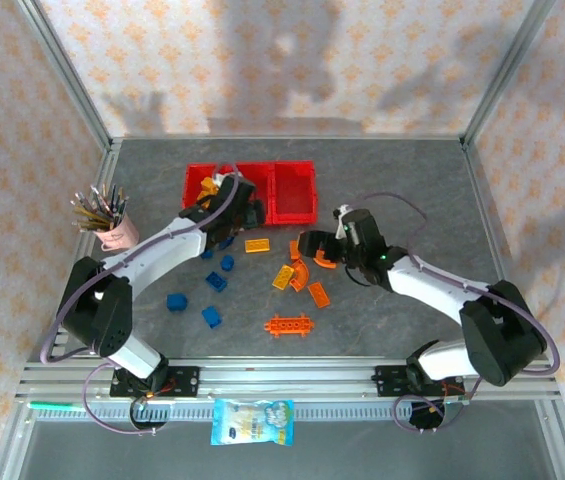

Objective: Sort the legos into containers by color
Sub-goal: Pick up the lego from the center of the table.

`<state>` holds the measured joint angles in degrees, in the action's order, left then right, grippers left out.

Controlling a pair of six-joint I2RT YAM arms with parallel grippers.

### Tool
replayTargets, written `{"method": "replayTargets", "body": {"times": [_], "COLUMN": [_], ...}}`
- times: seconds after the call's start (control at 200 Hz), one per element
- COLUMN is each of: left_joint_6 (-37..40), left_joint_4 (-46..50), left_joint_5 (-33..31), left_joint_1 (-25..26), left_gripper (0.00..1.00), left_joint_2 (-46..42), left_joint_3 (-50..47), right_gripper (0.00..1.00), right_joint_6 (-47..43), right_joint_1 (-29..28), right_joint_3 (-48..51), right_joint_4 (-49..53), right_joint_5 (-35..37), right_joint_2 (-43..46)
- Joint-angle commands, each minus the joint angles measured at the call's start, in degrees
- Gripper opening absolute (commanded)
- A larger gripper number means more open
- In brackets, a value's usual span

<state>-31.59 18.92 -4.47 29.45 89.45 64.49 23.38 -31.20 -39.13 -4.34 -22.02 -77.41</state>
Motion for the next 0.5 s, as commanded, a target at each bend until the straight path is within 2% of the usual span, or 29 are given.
{"method": "replayTargets", "body": {"times": [0.0,0.17,0.496], "left_joint_6": [-5.52,-8.64,-10.02], "left_joint_4": [0.25,-1.5,-2.51], "left_joint_5": [0.11,-0.89,-2.08], "left_joint_1": [2.46,4.52,4.7], "left_gripper": [0.77,0.81,0.87], "left_joint_2": [-0.84,2.87,11.11], "left_joint_3": [-2.61,-3.47,-1.65], "right_gripper": [1.0,1.0,1.0], "right_joint_6": [0.88,0.2,-0.61], "right_joint_1": [0.96,1.57,1.85], "right_joint_3": [2.22,3.78,4.16], "right_joint_4": [-2.96,-5.0,-5.83], "right_joint_5": [-0.94,-1.36,-1.94], "right_joint_2": [2.15,1.57,1.14]}}
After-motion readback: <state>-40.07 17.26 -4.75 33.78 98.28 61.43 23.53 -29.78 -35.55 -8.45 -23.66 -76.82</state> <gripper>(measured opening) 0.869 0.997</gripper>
